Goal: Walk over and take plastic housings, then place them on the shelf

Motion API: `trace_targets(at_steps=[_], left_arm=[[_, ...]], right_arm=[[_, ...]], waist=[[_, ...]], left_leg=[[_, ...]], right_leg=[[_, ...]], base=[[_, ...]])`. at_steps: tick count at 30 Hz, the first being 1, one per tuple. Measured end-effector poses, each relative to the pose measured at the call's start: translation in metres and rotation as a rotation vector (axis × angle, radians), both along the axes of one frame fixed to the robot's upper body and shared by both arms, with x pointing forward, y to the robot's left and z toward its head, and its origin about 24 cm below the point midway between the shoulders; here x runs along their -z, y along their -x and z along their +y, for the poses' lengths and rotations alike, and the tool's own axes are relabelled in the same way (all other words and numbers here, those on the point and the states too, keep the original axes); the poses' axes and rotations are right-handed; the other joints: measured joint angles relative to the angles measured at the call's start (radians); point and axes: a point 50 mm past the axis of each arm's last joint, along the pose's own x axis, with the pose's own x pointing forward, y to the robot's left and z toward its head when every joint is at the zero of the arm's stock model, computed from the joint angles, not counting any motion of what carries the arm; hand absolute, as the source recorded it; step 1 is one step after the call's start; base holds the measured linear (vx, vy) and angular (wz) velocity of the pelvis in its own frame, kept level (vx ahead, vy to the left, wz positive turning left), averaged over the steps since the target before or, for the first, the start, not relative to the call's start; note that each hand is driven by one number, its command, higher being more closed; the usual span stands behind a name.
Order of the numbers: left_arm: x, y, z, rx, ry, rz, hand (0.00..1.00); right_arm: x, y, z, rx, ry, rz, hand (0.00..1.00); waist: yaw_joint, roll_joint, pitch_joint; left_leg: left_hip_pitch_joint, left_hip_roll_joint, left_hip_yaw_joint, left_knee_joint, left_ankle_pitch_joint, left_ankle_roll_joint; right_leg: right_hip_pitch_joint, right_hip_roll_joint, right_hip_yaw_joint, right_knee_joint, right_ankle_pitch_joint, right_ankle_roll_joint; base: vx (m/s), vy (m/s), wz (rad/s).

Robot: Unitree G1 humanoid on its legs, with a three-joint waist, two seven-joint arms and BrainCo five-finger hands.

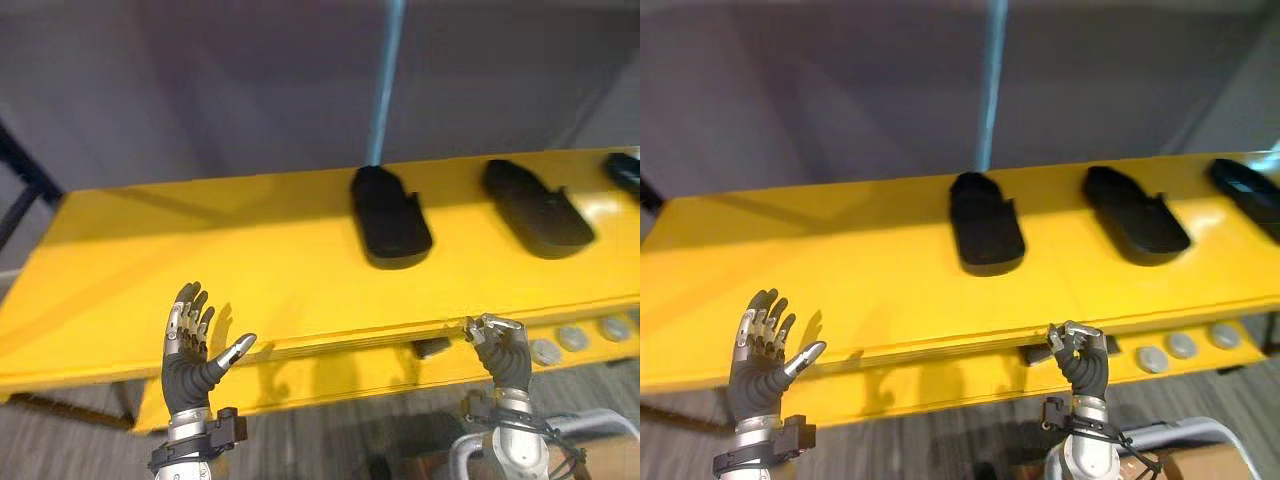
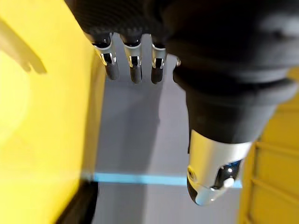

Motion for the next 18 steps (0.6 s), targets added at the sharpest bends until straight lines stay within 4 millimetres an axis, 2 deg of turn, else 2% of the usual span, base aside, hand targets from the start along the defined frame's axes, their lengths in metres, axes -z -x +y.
trace_targets(at_steps=[1, 2, 4, 6, 7, 8, 9, 10, 11, 12, 13, 14, 15, 16, 17, 18], left_arm=[[0.000, -0.001, -0.004, 0.016, 0.005, -0.001, 0.00], [0.000, -0.005, -0.014, 0.067, 0.018, -0.004, 0.00], [0.001, -0.013, -0.032, 0.162, 0.024, -0.008, 0.00], [0.002, -0.017, -0.041, 0.205, 0.028, -0.009, 0.00], [0.001, -0.020, -0.045, 0.220, 0.027, -0.015, 0.00], [-0.002, -0.025, -0.046, 0.226, 0.022, -0.033, 0.00], [-0.003, -0.028, -0.045, 0.220, 0.019, -0.037, 0.00], [-0.002, -0.033, -0.043, 0.207, 0.020, -0.033, 0.00], [0.002, -0.038, -0.041, 0.191, 0.025, -0.014, 0.00], [0.005, -0.040, -0.039, 0.179, 0.028, -0.001, 0.00], [0.006, -0.041, -0.037, 0.173, 0.026, 0.002, 0.00], [0.007, -0.043, -0.035, 0.164, 0.022, 0.006, 0.00], [0.009, -0.046, -0.035, 0.162, 0.021, 0.013, 0.00], [0.013, -0.050, -0.035, 0.171, 0.039, 0.031, 0.00], [0.015, -0.052, -0.035, 0.173, 0.046, 0.044, 0.00], [0.021, -0.056, -0.036, 0.178, 0.055, 0.071, 0.00]], right_arm=[[-0.002, 0.004, -0.002, 0.005, 0.006, -0.005, 0.00], [-0.001, 0.016, -0.006, 0.028, 0.006, 0.007, 0.00], [0.000, 0.040, -0.010, 0.076, -0.004, 0.027, 0.00], [-0.003, 0.050, -0.009, 0.081, -0.009, 0.026, 0.00], [-0.004, 0.049, -0.009, 0.083, -0.009, 0.021, 0.00], [-0.003, 0.048, -0.009, 0.083, -0.014, 0.022, 0.00], [-0.003, 0.046, -0.008, 0.084, -0.020, 0.019, 0.00], [-0.002, 0.045, -0.008, 0.093, -0.026, 0.016, 0.00], [-0.001, 0.045, -0.010, 0.114, -0.025, 0.024, 0.00], [0.001, 0.045, -0.014, 0.141, 0.000, 0.038, 0.00], [0.004, 0.043, -0.016, 0.152, 0.000, 0.046, 0.00], [0.011, 0.041, -0.020, 0.181, -0.007, 0.075, 0.00], [0.017, 0.040, -0.022, 0.197, -0.006, 0.103, 0.00], [0.025, 0.040, -0.023, 0.208, -0.001, 0.144, 0.00], [0.029, 0.040, -0.022, 0.209, -0.004, 0.161, 0.00], [0.033, 0.041, -0.021, 0.216, -0.025, 0.184, 0.00]], waist=[[-0.004, 0.000, -0.007], [-0.034, -0.010, -0.029], [-0.047, -0.044, -0.050], [-0.058, -0.056, -0.056], [-0.068, -0.056, -0.058], [-0.063, -0.044, -0.054], [-0.061, -0.043, -0.053], [-0.059, -0.043, -0.050], [-0.056, -0.033, -0.043], [-0.058, -0.021, -0.038], [-0.059, -0.018, -0.036], [-0.060, -0.018, -0.036], [-0.060, -0.018, -0.037], [-0.062, -0.018, -0.037], [-0.062, -0.019, -0.037], [-0.069, -0.029, -0.043]], left_leg=[[0.004, 0.003, -0.033, 0.016, -0.031, -0.003], [-0.001, 0.004, -0.031, 0.030, -0.058, 0.021], [0.008, 0.002, 0.062, 0.033, -0.061, 0.034], [0.020, 0.011, 0.177, 0.040, -0.067, 0.043], [0.022, 0.021, 0.260, 0.044, -0.076, 0.063], [0.019, 0.050, 0.355, 0.030, -0.067, 0.098], [0.023, 0.061, 0.399, 0.013, -0.060, 0.108], [0.035, 0.077, 0.463, -0.011, -0.046, 0.112], [0.063, 0.098, 0.547, -0.044, -0.030, 0.116], [0.086, 0.122, 0.622, -0.055, -0.027, 0.117], [0.096, 0.136, 0.660, -0.055, -0.027, 0.117], [0.111, 0.159, 0.726, -0.055, -0.027, 0.116], [0.116, 0.175, 0.765, -0.049, -0.027, 0.115], [0.124, 0.192, 0.807, -0.048, -0.026, 0.099], [0.129, 0.199, 0.825, -0.047, -0.026, 0.084], [0.132, 0.207, 0.852, -0.045, -0.023, 0.054]], right_leg=[[-0.007, 0.017, 0.021, 0.005, 0.001, 0.002], [-0.020, 0.024, 0.041, 0.010, 0.005, 0.005], [-0.055, 0.027, 0.112, 0.048, 0.021, 0.017], [-0.072, 0.032, 0.202, 0.041, 0.060, 0.044], [-0.093, 0.044, 0.217, 0.025, 0.118, 0.055], [-0.099, 0.058, 0.168, -0.063, 0.242, 0.042], [-0.101, 0.056, 0.087, -0.088, 0.285, 0.018], [-0.120, 0.045, -0.079, -0.029, 0.229, -0.025], [-0.119, 0.011, -0.258, 0.086, 0.105, -0.082], [-0.106, -0.027, -0.337, 0.176, 0.003, -0.067], [-0.095, -0.049, -0.366, 0.214, -0.038, -0.062], [-0.078, -0.103, -0.424, 0.289, -0.099, -0.064], [-0.065, -0.143, -0.454, 0.330, -0.124, -0.066], [-0.040, -0.182, -0.480, 0.346, -0.137, -0.049], [-0.029, -0.190, -0.479, 0.336, -0.143, -0.031], [-0.008, -0.185, -0.476, 0.288, -0.169, 0.009]], base=[[0.11, 0.159, -0.87], [0.06, 0.176, -0.76], [0.03, 0.241, -1.20], [-0.03, 0.214, -1.62], [-0.10, 0.179, -1.95], [-0.16, 0.145, -2.04], [-0.11, 0.024, -1.96], [-0.12, 0.035, -1.89], [-0.07, 0.054, -2.30], [-0.06, 0.058, -2.07], [-0.04, 0.013, -1.98], [-0.05, -0.055, -1.63], [-0.06, -0.116, -1.74], [-0.06, -0.149, -1.23], [-0.06, -0.218, -1.04], [-0.04, -0.279, -0.90]])
